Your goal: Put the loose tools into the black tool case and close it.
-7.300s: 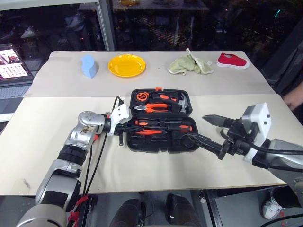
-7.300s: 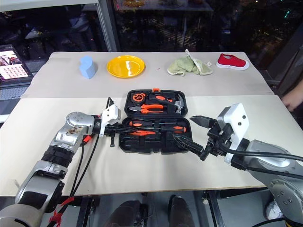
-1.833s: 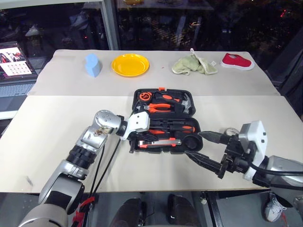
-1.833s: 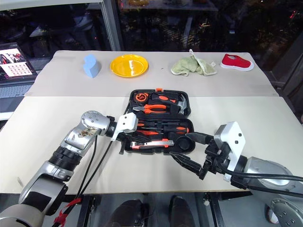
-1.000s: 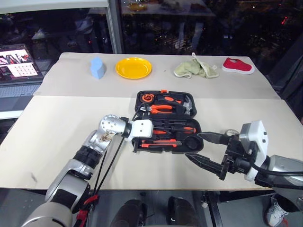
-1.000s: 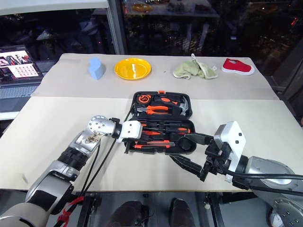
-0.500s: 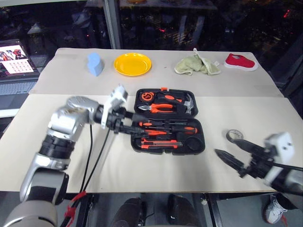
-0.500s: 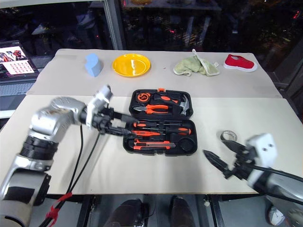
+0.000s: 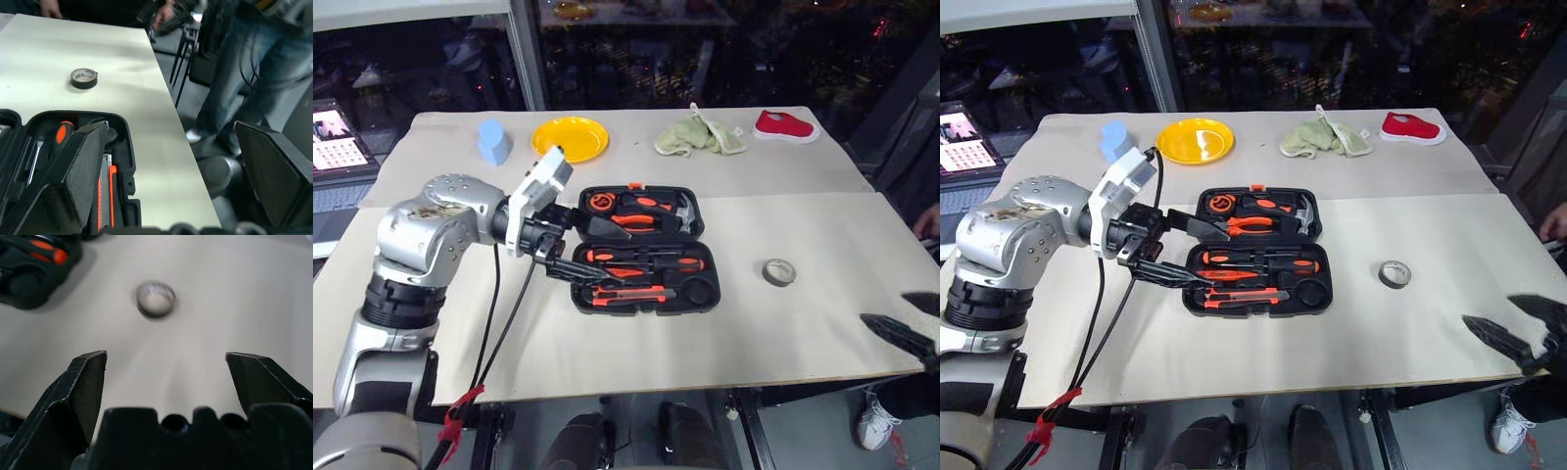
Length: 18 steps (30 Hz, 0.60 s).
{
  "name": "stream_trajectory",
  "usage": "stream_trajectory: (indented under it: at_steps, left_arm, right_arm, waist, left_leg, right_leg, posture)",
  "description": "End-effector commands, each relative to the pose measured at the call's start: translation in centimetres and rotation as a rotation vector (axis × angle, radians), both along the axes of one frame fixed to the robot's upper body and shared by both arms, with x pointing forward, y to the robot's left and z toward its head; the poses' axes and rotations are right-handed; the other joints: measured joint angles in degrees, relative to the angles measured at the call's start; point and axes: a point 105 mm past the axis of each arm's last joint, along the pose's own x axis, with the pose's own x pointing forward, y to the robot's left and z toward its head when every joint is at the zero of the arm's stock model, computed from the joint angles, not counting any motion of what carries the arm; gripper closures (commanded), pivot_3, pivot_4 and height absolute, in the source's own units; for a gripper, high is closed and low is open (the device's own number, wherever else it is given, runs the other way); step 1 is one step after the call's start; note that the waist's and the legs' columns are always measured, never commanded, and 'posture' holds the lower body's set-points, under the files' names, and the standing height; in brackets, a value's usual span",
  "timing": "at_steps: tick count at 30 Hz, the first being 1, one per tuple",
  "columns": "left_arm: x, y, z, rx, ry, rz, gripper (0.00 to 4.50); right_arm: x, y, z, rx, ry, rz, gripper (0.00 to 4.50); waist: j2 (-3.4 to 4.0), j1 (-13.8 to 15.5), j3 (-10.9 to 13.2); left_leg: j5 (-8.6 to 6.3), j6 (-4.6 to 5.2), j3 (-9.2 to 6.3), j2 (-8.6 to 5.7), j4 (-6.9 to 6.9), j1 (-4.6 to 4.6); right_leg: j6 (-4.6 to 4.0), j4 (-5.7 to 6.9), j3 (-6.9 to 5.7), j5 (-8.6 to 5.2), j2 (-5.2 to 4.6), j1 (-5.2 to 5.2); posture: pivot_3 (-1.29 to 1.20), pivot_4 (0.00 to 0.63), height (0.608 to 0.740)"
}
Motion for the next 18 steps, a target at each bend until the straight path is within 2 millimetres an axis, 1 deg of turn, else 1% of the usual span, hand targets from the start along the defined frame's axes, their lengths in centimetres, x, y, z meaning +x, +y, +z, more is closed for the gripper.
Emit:
stream_trajectory:
  at_steps: [1,2,5,7,10,11,13,15,18]
  left_arm:
    - [-0.8,0.3,0.0,0.028,-0.042,-0.013,0.09]
    - [-0.8,0.4,-0.1,0.035,-0.038,-0.006,0.09]
    - [-0.7,1.4,-1.3,0.103,-0.068,0.034,0.09]
    - [-1.0,1.8,-1.4,0.125,-0.082,0.039,0.09]
    - [-1.2,2.0,-1.3,0.135,-0.087,0.048,0.09]
    - [-1.3,2.1,-1.2,0.138,-0.084,0.053,0.09]
    - [-1.5,2.5,-1.4,0.151,-0.089,0.067,0.09]
    - [-1.6,2.6,-1.5,0.154,-0.094,0.077,0.09]
    - [-1.7,2.5,-1.3,0.139,-0.104,0.09,0.09]
  right_arm:
    - [1.8,0.9,-0.8,-0.077,0.044,0.094,0.0]
    - [2.5,1.0,-1.2,-0.095,0.06,0.102,0.0]
    - [5.1,2.7,-2.4,-0.096,0.103,0.177,0.0]
    - [6.3,3.3,-3.2,-0.108,0.133,0.206,0.0]
    - [7.3,3.4,-4.1,-0.133,0.171,0.218,0.0]
    - [7.5,3.5,-4.4,-0.138,0.175,0.224,0.0]
    - [8.8,3.7,-5.0,-0.122,0.173,0.212,0.0]
    - [9.6,3.9,-5.6,-0.119,0.177,0.207,0.0]
    - [10.1,3.4,-6.9,-0.136,0.221,0.18,0.0]
  waist:
    - [0.01,0.11,0.01]
    - [0.0,0.27,0.02]
    - [-0.05,0.26,0.07]
    - [-0.04,0.24,0.13]
    - [-0.04,0.81,0.14]
    - [-0.03,1.09,0.13]
    - [-0.03,1.19,0.13]
    - [-0.02,0.79,0.13]
    - [-0.01,0.67,0.14]
  left_leg:
    - [0.0,0.0,-0.02,0.0,-0.01,-0.01]
    - [0.0,0.01,-0.02,0.0,0.0,-0.01]
    - [0.04,-0.06,0.0,-0.06,0.04,-0.07]
    - [0.09,-0.16,0.06,-0.1,0.04,-0.09]
    - [0.08,-0.16,0.01,-0.17,0.03,-0.35]
    - [0.09,-0.16,-0.08,-0.27,0.04,-0.61]
    - [0.11,-0.18,-0.11,-0.34,0.08,-1.04]
    - [0.12,-0.19,-0.09,-0.38,0.1,-1.07]
    - [0.11,-0.2,-0.1,-0.4,0.06,-1.09]
  right_leg:
    - [0.01,0.0,-0.05,-0.01,0.03,-0.01]
    - [0.0,0.01,-0.07,-0.02,0.07,-0.02]
    - [-0.02,-0.01,-0.05,-0.01,0.13,-0.1]
    - [-0.32,-0.03,-0.01,0.18,-0.05,-0.13]
    - [-0.35,0.0,-0.1,0.2,-0.14,-0.41]
    - [-0.35,0.04,-0.14,0.2,-0.18,-0.66]
    - [-0.36,0.06,-0.24,0.23,-0.1,-1.1]
    - [-0.36,0.04,-0.24,0.24,-0.09,-1.14]
    - [-0.36,0.0,-0.26,0.23,-0.11,-1.16]
  posture:
    - [0.0,0.15,0.74]
    - [0.0,0.15,0.74]
    - [0.0,0.15,0.74]
    - [0.0,0.15,0.74]
    - [0.0,0.15,0.74]
    - [0.0,0.15,0.74]
    - [0.0,0.15,0.74]
    - [0.0,0.15,0.74]
    - [0.0,0.15,0.74]
